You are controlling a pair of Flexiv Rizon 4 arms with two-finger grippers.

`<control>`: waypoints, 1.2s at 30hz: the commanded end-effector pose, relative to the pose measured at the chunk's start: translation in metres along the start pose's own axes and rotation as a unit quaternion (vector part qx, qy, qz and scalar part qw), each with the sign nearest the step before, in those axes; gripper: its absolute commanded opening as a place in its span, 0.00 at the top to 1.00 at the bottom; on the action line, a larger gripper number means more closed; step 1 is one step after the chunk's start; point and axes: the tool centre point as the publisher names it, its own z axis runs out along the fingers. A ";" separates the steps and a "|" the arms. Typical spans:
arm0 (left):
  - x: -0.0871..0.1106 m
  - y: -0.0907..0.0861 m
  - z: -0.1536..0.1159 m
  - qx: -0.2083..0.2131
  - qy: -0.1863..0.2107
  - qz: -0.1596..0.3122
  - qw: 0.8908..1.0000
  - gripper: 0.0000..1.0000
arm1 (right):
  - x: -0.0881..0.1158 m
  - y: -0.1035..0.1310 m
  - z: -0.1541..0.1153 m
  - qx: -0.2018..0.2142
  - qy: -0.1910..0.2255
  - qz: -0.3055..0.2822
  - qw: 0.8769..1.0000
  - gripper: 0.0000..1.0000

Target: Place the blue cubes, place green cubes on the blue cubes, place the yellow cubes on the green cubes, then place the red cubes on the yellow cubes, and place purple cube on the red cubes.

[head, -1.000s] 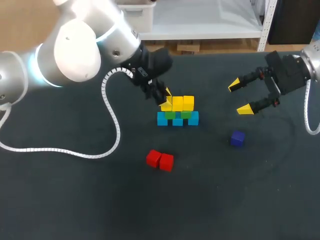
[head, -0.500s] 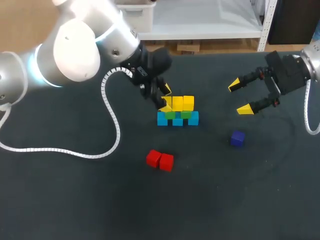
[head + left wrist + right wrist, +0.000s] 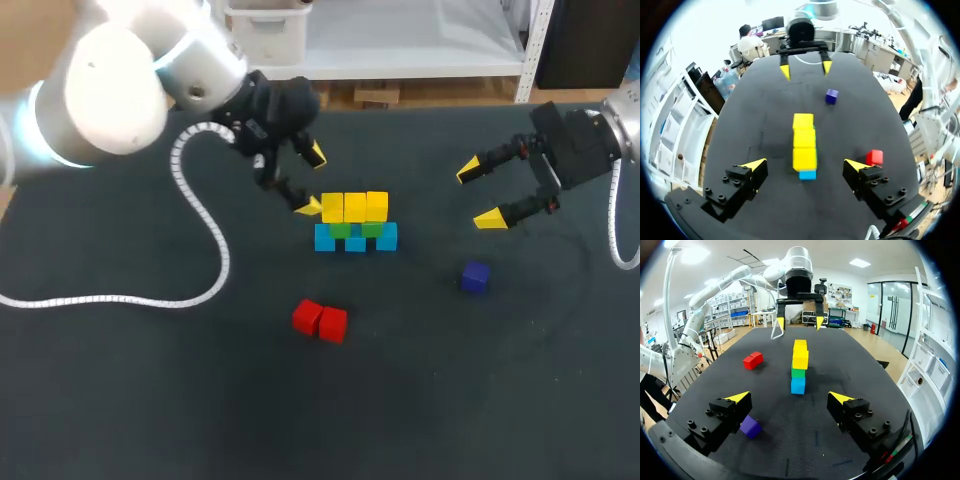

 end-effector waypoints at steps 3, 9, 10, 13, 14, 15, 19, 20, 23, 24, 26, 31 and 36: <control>0.022 -0.038 -0.029 0.011 -0.011 0.044 0.999 0.00 | 0.000 0.000 0.000 0.000 0.000 0.000 1.000 0.00; 0.040 -0.068 -0.035 0.065 -0.009 0.119 0.991 0.00 | 0.000 0.000 0.000 0.000 0.000 0.000 1.000 0.00; 0.042 -0.072 -0.035 0.073 -0.001 0.131 0.989 0.00 | 0.000 0.000 0.000 0.000 0.000 0.000 1.000 0.00; 0.048 -0.085 -0.031 0.098 0.014 0.169 0.981 0.00 | 0.000 0.000 0.000 0.000 0.000 0.000 1.000 0.00; 0.050 -0.088 -0.029 0.102 0.015 0.175 0.979 0.00 | 0.000 0.000 0.000 0.000 0.000 0.000 1.000 0.00; 0.052 -0.092 -0.027 0.104 0.014 0.182 0.978 0.00 | 0.000 0.000 0.000 0.000 0.000 0.000 1.000 0.00; 0.058 -0.105 -0.018 0.118 0.017 0.204 0.972 0.00 | 0.000 0.000 0.000 0.000 0.000 0.000 1.000 0.00; 0.060 -0.107 -0.016 0.119 0.017 0.206 0.971 0.00 | 0.000 0.000 0.000 0.000 0.000 0.000 1.000 0.00; 0.062 -0.113 -0.007 0.124 0.014 0.215 0.969 0.00 | 0.000 0.000 0.000 0.000 0.000 0.000 1.000 0.00; 0.061 -0.116 -0.003 0.124 0.011 0.217 0.968 0.00 | 0.000 0.000 0.000 0.000 0.000 0.000 1.000 0.00; 0.061 -0.121 0.005 0.128 0.011 0.228 0.965 0.00 | 0.000 0.000 0.000 0.000 0.000 0.000 1.000 0.00; 0.059 -0.132 0.022 0.130 0.013 0.235 0.963 0.00 | 0.000 0.000 0.000 0.000 0.000 0.000 1.000 0.00; 0.059 -0.137 0.037 0.131 0.019 0.230 0.964 0.00 | 0.000 0.000 0.000 0.000 0.000 0.000 1.000 0.00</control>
